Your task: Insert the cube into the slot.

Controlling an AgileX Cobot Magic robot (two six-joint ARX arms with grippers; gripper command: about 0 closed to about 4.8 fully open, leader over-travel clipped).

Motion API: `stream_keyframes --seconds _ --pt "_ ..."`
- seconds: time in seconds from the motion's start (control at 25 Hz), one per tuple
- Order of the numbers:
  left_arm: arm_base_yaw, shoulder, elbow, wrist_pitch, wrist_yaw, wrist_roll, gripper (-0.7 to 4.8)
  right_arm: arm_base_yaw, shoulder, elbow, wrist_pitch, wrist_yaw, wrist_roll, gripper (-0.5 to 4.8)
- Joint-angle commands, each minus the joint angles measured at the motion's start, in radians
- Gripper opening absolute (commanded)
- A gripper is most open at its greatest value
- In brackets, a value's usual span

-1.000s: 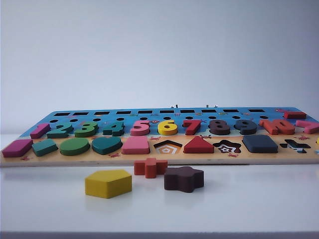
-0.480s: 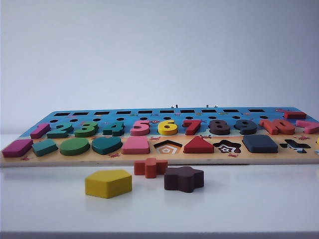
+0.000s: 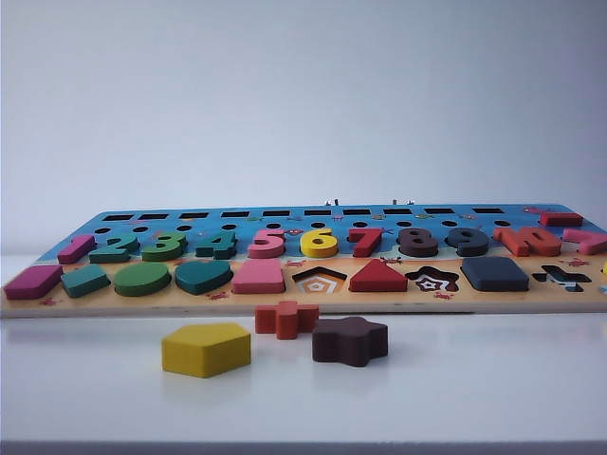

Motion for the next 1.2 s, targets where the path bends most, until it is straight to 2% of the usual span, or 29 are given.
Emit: stream_keyframes --seconds 0.04,0.28,0.32,0.44,0.48,1.2 --pt "0.001 -0.001 -0.001 0.008 0.001 -0.002 0.07 0.000 -0.003 0.000 0.027 0.000 -0.004 2.38" --pt "0.001 -0.001 -0.001 0.008 0.001 -0.002 0.07 -0.001 -0.003 0.000 0.026 0.004 -0.005 2.28" --pt "0.001 -0.001 -0.001 0.008 0.001 -0.002 0.07 -0.001 -0.003 0.000 0.022 0.004 -0.005 1.86" --pt "0.001 -0.001 -0.001 0.008 0.001 -0.002 0.07 -0.001 -0.003 0.000 0.004 0.003 -0.005 0.07" --pt "0.001 -0.001 -0.001 0.008 0.001 -0.002 0.07 -0.001 -0.003 0.000 0.000 0.003 -0.005 -0.08" --pt "0.001 -0.001 -0.001 0.008 0.002 -0.002 0.07 0.000 -0.003 0.000 -0.003 0.003 -0.005 -0.04"
